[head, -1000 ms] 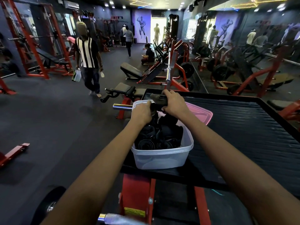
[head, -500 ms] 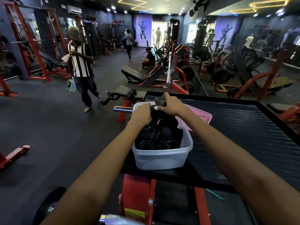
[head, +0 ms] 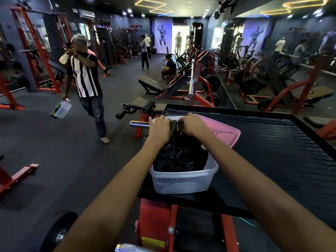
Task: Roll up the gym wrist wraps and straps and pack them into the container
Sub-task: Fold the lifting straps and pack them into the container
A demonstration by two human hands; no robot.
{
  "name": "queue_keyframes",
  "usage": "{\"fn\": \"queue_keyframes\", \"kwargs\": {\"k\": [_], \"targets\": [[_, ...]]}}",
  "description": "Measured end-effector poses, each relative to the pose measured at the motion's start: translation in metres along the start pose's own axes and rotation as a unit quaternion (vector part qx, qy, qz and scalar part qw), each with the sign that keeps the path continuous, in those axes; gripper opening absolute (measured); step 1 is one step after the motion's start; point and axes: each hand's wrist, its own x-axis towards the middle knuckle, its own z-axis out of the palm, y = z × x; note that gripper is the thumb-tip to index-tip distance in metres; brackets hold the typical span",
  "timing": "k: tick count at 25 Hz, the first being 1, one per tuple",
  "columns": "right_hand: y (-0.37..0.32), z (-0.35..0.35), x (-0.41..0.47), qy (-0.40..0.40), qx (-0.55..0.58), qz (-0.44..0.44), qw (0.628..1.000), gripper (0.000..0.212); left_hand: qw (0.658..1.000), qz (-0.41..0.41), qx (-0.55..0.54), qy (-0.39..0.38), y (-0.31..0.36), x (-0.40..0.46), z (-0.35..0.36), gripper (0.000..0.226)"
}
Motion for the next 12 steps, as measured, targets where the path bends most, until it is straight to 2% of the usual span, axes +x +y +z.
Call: {"fn": "queue_keyframes", "kwargs": {"k": [2,4,6,8,10,12], "targets": [[-0.004,0.003,-0.002,0.029,-0.056,-0.007,0.998,0.02,1.0,-0.015,-0.012,-0.004,0.002,0.0,-0.001,0.036],[-0.003,0.007,-0.009,0.026,-0.071,-0.022,0.997,0.023,1.0,-0.01,-0.023,-0.006,0.002,0.001,-0.002,0.037],[0.002,0.004,-0.017,0.02,0.021,-0.041,0.999,0.025,0.999,-0.008,-0.048,-0.02,0.0,-0.001,-0.008,0.036],[0.009,-0.001,-0.034,0.057,0.153,-0.048,0.985,0.034,0.995,-0.026,-0.079,-0.063,-0.001,-0.005,-0.014,0.044],[0.02,-0.007,-0.051,0.142,0.222,-0.021,0.964,0.036,0.987,-0.083,-0.105,-0.089,0.001,-0.019,-0.022,0.051],[0.039,-0.012,-0.063,0.185,0.248,0.031,0.95,0.034,0.972,-0.175,-0.132,-0.08,0.006,-0.042,-0.028,0.051]]}}
